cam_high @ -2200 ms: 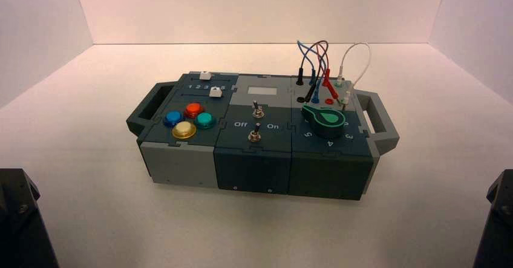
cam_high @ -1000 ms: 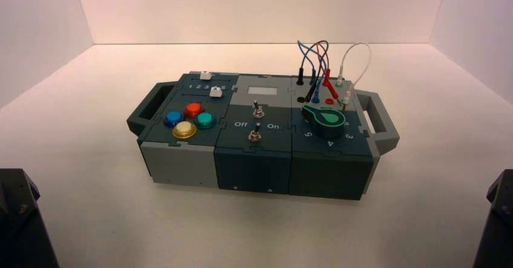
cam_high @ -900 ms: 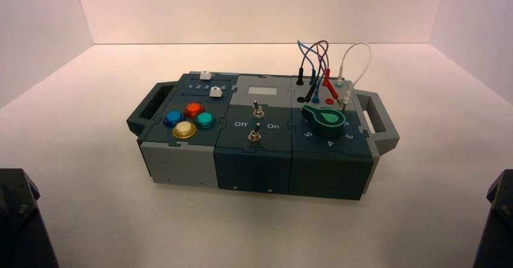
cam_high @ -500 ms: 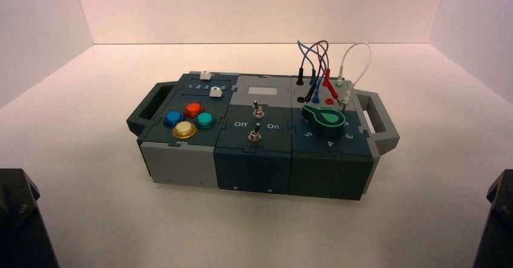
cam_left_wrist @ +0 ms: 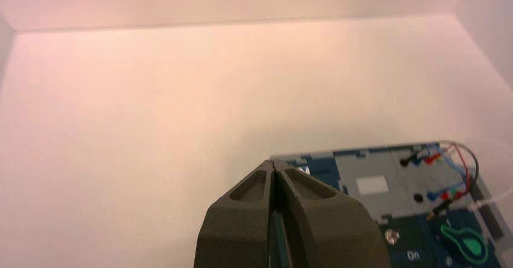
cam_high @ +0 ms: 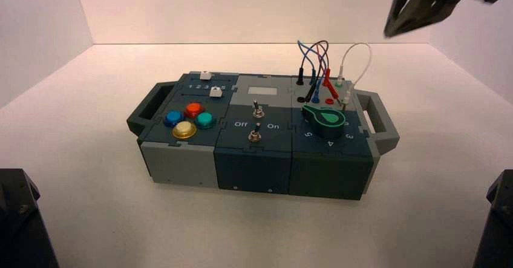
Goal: Flip the top switch on with the left gripper.
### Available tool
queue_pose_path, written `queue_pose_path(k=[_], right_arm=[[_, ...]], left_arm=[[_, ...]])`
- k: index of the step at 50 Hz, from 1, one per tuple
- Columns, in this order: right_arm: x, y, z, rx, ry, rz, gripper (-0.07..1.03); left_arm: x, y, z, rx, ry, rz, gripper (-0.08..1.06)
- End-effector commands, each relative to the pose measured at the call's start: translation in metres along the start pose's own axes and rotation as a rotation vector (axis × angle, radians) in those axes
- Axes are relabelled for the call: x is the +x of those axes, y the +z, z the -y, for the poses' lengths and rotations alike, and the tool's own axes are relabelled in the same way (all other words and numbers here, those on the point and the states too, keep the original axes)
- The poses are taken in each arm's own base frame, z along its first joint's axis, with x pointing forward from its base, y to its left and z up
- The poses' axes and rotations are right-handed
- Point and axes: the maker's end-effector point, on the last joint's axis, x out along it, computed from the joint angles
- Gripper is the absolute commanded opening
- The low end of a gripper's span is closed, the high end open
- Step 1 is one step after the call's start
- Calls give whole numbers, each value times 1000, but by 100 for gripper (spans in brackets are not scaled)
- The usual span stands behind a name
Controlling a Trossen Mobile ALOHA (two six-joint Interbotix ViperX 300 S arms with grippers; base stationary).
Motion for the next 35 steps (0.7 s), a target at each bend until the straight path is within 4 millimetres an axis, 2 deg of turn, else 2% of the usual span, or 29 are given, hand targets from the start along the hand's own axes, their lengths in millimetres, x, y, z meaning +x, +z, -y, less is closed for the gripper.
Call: queue_pose_path(k=[1, 25, 35], right_arm=[[8, 2, -6, 33, 21, -29, -2], [51, -45, -1, 136, 10, -281, -2], [68, -58, 3, 153, -9, -372, -2]], left_arm=[[0, 11, 7, 3, -18, 0, -3], [4, -2, 12, 10, -31, -60, -3], [6, -9, 13, 18, -35, -81, -3]])
